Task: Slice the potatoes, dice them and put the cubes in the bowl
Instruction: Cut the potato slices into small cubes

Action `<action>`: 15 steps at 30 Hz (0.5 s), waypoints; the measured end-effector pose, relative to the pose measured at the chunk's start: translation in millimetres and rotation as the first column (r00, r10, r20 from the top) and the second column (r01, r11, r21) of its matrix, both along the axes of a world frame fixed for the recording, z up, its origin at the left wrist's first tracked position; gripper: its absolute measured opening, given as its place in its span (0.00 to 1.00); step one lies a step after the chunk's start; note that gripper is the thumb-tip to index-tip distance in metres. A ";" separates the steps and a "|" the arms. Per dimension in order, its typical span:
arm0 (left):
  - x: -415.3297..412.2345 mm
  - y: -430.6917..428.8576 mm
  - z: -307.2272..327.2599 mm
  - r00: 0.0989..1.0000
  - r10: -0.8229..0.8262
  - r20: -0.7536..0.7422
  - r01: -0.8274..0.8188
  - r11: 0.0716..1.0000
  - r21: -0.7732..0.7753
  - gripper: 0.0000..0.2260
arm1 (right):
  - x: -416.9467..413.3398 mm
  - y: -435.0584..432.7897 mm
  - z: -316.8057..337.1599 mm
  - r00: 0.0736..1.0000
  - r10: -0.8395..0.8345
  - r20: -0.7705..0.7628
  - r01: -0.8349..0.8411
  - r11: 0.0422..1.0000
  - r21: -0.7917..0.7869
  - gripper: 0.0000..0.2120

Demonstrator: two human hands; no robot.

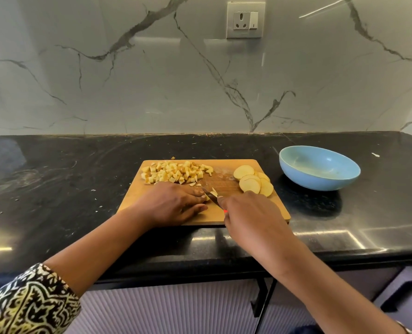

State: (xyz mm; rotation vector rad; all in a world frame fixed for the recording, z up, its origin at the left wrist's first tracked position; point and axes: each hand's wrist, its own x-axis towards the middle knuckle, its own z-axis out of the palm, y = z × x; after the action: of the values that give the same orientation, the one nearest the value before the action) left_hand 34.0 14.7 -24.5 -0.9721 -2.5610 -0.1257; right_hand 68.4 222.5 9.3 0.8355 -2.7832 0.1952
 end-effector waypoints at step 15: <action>-1.4 0.8 2.3 0.984 0.138 0.111 -0.135 0.990 -0.033 0.29 | 20.0 15.5 -7.9 0.996 0.017 0.084 -0.019 1.000 0.024 0.18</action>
State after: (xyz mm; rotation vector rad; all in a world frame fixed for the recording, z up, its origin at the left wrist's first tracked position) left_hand 32.5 15.4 -22.2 -0.8164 -2.7301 -0.1138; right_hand 88.5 238.1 1.4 0.8788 -2.8626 0.2036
